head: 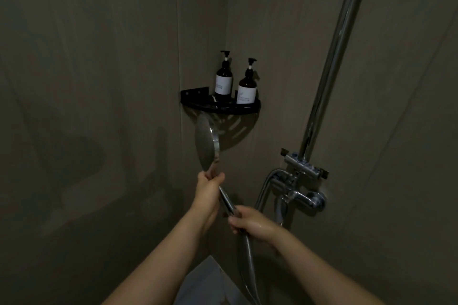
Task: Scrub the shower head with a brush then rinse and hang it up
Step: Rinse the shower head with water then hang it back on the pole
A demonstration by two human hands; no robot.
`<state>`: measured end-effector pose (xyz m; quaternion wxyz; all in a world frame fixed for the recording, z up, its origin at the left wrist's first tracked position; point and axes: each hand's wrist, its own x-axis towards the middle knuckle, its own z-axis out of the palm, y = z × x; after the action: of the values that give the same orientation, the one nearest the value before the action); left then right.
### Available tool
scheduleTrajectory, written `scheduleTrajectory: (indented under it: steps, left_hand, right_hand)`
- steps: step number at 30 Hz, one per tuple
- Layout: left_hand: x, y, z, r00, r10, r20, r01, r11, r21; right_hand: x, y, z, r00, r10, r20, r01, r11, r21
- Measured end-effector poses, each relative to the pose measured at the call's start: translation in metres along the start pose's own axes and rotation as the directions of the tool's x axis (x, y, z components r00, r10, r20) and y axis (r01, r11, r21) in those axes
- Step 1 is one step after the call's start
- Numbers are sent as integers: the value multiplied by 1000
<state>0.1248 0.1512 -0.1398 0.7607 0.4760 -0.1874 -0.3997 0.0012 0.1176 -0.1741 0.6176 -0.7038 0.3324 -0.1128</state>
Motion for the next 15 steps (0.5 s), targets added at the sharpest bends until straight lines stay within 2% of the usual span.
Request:
scheduleTrajectory:
  steps: [3,6,7,9,11,12,13,15]
  left_hand:
    - [-2,-8,-11,987,-98,125,83,989,121]
    - [-6,-19,-20,991,-78,105,54,976,211]
    - [-8,-22,-22,994,-62,87,42,975,217]
    - [-10,-24,-24,997,-41,69,24,973,231]
    - [-9,-20,-27,995,-30,92,10,977,212]
    - [-9,-16,-28,994,-18,104,-3,980,200]
    - [-8,-12,-29,994,-7,109,-15,980,199]
    - [-6,-5,-32,994,10,105,-32,977,210]
  right_hand:
    - [3,15,1,999,18,31,-19,999,43]
    - [8,41,-8,993,78,85,-77,997,-21]
    - [10,49,-16,991,126,44,-125,992,-21]
    - [12,67,-42,962,215,-171,-214,977,21]
    - [15,82,-76,854,231,-467,-257,966,7]
    - [17,86,-91,795,222,-564,-266,964,6]
    - [21,90,-103,760,221,-612,-260,965,25]
    - [31,93,-115,739,241,-629,-245,966,82]
